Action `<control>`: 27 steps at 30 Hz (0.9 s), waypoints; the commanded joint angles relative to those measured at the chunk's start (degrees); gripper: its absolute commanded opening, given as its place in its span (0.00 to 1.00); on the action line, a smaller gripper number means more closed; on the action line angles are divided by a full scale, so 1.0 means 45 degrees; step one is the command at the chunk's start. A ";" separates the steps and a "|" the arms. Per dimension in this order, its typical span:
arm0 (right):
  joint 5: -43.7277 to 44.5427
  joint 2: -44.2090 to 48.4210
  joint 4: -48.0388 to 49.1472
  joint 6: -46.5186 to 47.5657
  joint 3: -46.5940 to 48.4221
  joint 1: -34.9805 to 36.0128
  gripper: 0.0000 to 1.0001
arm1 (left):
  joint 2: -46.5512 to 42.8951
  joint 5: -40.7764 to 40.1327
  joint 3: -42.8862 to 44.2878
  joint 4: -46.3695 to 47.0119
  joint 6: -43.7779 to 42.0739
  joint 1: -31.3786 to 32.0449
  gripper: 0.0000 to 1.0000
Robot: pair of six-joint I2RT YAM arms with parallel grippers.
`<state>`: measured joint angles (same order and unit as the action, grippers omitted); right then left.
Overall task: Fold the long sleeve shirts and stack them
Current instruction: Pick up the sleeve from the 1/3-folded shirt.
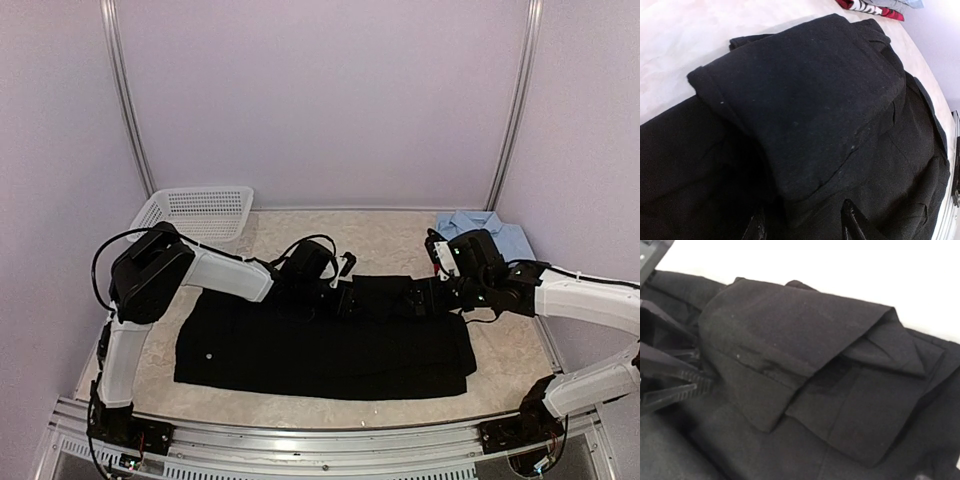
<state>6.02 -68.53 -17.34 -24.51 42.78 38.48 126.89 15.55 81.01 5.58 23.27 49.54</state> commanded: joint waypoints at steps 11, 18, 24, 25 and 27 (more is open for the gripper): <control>-0.0243 0.0223 0.0358 0.0030 -0.0487 -0.0105 0.95 | 0.0960 0.1234 0.1038 0.1364 0.0067 0.0114 0.19; 0.0478 0.0770 -0.0059 0.0106 -0.0647 -0.0124 0.96 | 0.0082 0.2505 0.1357 0.0644 0.0512 -0.0130 0.00; -0.0488 0.1517 0.0878 0.0566 -0.0649 -0.0136 0.99 | -0.1909 0.4809 0.0570 0.2447 0.2653 -0.0291 0.00; -0.0658 0.1577 0.0994 0.0679 -0.0566 -0.0150 0.99 | -0.2175 0.5060 0.0522 0.2701 0.2819 -0.0262 0.00; -0.1017 0.1634 0.1143 0.0947 -0.0409 -0.0147 0.99 | -0.2624 0.5155 0.0498 0.2979 0.3019 -0.0211 0.00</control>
<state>4.82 -62.46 -15.14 -22.94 39.90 38.44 121.43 32.73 83.79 11.90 32.18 48.38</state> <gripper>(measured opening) 0.988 0.006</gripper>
